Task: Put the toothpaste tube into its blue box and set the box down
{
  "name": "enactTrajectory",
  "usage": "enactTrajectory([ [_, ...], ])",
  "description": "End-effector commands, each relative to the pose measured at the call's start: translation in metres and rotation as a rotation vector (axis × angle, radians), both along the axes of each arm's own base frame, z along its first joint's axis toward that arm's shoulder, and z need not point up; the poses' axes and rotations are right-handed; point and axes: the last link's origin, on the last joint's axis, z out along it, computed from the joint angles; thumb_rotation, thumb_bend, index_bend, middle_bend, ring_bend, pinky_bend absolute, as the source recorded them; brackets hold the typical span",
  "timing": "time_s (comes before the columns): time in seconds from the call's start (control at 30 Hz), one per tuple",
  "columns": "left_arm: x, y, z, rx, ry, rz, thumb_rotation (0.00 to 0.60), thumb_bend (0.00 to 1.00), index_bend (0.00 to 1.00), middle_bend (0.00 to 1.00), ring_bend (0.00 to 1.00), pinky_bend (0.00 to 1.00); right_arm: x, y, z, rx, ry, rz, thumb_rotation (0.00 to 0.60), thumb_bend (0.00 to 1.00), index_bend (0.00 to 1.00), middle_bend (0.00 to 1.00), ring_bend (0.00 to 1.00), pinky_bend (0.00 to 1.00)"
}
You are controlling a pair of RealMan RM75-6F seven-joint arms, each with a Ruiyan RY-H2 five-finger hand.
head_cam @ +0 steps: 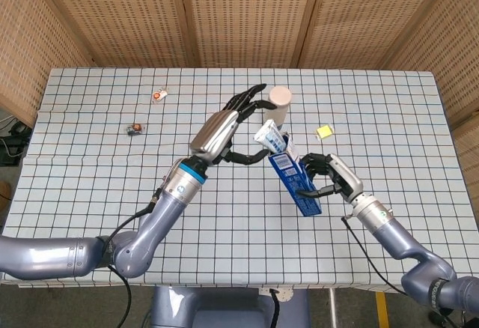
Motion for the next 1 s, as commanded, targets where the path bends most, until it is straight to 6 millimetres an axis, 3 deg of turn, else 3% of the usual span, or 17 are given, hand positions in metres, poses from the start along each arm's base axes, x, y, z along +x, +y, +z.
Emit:
enactTrajectory([
  [0.03, -0.007, -0.001, 0.004, 0.001, -0.006, 0.004, 0.600, 0.24, 0.17, 0.00, 0.00, 0.00, 0.000, 0.000, 0.000, 0.000, -0.004, -0.001, 0.600, 0.23, 0.77, 0.59, 0.66, 0.67],
  [0.33, -0.038, -0.008, 0.026, 0.034, -0.021, 0.021, 0.600, 0.24, 0.17, 0.00, 0.00, 0.00, -0.005, 0.002, 0.003, -0.011, -0.031, -0.018, 0.600, 0.23, 0.77, 0.59, 0.66, 0.67],
  [0.47, -0.058, -0.016, 0.031, 0.051, 0.004, 0.028, 0.600, 0.24, 0.18, 0.00, 0.00, 0.00, -0.017, -0.001, 0.008, -0.082, 0.033, -0.018, 0.600, 0.23, 0.77, 0.60, 0.66, 0.67],
  [1.0, -0.174, -0.062, 0.023, 0.164, 0.249, 0.120, 0.600, 0.25, 0.20, 0.00, 0.00, 0.00, -0.094, 0.022, -0.007, -0.302, 0.702, -0.045, 0.600, 0.23, 0.77, 0.59, 0.66, 0.67],
])
